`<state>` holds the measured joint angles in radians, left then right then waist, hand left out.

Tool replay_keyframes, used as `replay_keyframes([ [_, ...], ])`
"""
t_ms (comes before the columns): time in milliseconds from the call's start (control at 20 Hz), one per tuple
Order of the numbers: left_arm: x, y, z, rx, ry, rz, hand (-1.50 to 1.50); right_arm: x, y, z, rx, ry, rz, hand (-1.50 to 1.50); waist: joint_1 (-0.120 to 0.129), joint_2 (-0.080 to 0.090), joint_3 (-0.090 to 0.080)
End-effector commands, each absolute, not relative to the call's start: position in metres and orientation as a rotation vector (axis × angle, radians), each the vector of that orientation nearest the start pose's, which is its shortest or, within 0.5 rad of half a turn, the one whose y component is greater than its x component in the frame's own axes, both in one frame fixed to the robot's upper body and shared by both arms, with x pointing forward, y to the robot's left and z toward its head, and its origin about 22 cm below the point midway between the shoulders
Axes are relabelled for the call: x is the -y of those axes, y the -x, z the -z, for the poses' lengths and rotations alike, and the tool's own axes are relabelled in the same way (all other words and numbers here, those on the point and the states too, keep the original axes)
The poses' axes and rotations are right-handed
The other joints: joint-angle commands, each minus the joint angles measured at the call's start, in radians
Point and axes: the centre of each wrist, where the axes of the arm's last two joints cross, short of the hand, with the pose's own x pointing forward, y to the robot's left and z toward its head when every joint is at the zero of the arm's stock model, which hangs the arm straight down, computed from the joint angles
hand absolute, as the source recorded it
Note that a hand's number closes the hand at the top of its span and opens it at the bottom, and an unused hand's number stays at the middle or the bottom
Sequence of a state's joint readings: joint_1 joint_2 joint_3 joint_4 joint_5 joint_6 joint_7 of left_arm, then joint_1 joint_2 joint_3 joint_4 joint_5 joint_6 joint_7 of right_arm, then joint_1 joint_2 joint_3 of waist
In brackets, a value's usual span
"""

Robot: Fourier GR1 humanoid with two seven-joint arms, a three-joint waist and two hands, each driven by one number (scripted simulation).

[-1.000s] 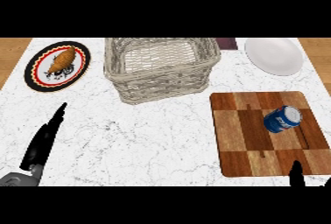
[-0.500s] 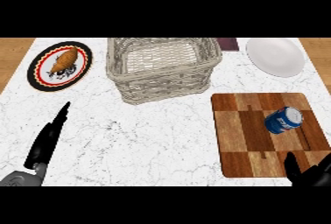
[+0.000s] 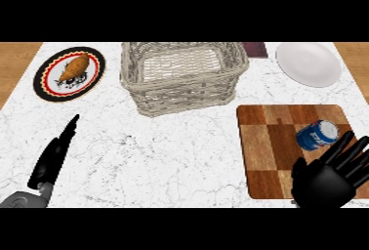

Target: Pick the can from the cutting board and place it in the basket

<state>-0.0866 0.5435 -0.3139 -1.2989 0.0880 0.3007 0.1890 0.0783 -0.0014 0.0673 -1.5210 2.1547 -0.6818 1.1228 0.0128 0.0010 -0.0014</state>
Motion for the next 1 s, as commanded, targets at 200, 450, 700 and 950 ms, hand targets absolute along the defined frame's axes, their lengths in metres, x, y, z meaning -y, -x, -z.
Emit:
replay_keyframes([
  [200, -0.312, -0.252, 0.021, 1.143, -0.488, 0.322, 0.0, 0.149, -0.238, 0.026, 0.853, 2.193, -0.174, -1.5, -0.006, 0.001, 0.002],
  [450, -0.301, -0.24, 0.024, 1.149, -0.48, 0.319, 0.0, 0.15, -0.256, 0.025, 0.817, 2.146, -0.164, -1.5, 0.005, 0.0, 0.003],
  [700, -0.308, -0.249, 0.019, 1.152, -0.488, 0.31, 0.0, 0.168, -0.258, 0.041, 0.786, 2.134, -0.154, -1.5, -0.001, 0.003, 0.004],
  [950, -0.307, -0.244, 0.018, 1.153, -0.479, 0.316, 0.0, 0.176, -0.265, 0.044, 0.749, 2.116, -0.131, -1.5, -0.001, 0.002, 0.003],
])
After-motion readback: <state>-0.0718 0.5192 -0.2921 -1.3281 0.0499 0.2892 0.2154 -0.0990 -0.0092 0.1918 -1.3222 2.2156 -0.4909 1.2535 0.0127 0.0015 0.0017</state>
